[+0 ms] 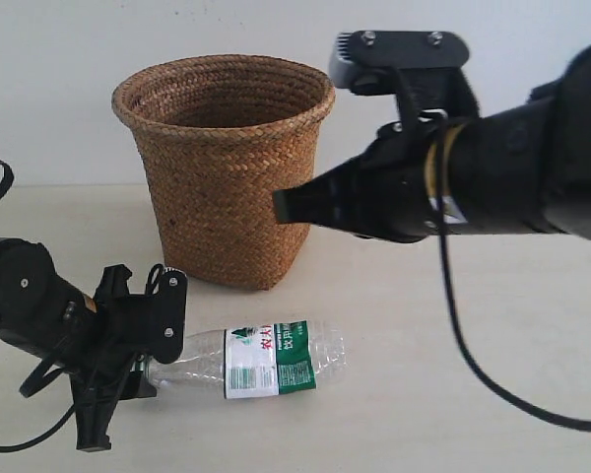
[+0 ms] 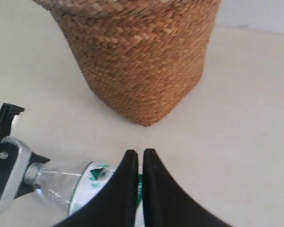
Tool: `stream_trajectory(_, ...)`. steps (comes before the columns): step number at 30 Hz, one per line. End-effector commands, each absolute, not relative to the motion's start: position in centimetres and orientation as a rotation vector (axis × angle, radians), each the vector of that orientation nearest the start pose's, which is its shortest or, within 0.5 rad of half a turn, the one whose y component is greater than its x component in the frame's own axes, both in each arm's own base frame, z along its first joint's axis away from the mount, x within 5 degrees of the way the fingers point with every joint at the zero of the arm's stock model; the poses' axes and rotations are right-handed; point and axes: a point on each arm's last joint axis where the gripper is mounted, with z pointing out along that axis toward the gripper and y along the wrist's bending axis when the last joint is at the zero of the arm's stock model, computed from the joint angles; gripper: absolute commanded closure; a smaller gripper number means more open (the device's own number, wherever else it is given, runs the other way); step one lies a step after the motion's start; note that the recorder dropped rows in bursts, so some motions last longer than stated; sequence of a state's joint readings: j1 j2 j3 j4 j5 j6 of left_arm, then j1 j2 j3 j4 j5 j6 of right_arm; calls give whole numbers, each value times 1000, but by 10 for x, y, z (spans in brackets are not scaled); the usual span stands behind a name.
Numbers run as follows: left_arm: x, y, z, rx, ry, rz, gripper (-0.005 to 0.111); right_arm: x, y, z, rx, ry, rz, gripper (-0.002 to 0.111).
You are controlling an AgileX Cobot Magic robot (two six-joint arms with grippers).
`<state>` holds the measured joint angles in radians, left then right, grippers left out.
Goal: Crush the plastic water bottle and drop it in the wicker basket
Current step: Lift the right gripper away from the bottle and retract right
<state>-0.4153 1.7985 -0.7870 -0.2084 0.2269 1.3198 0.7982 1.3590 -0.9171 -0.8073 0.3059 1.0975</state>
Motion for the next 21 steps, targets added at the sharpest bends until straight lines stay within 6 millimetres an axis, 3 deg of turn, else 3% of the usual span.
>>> stream_trajectory(1,279,-130,121,1890,1959,133,103,203,165,296,-327,2012,332,108)
stream_trajectory(7,280,-130,121,1888,1959,133,103,187,139,291,-74,2057,364,108)
stream_trajectory(21,280,-130,121,1883,1954,139,103,185,139,294,-88,2044,388,108)
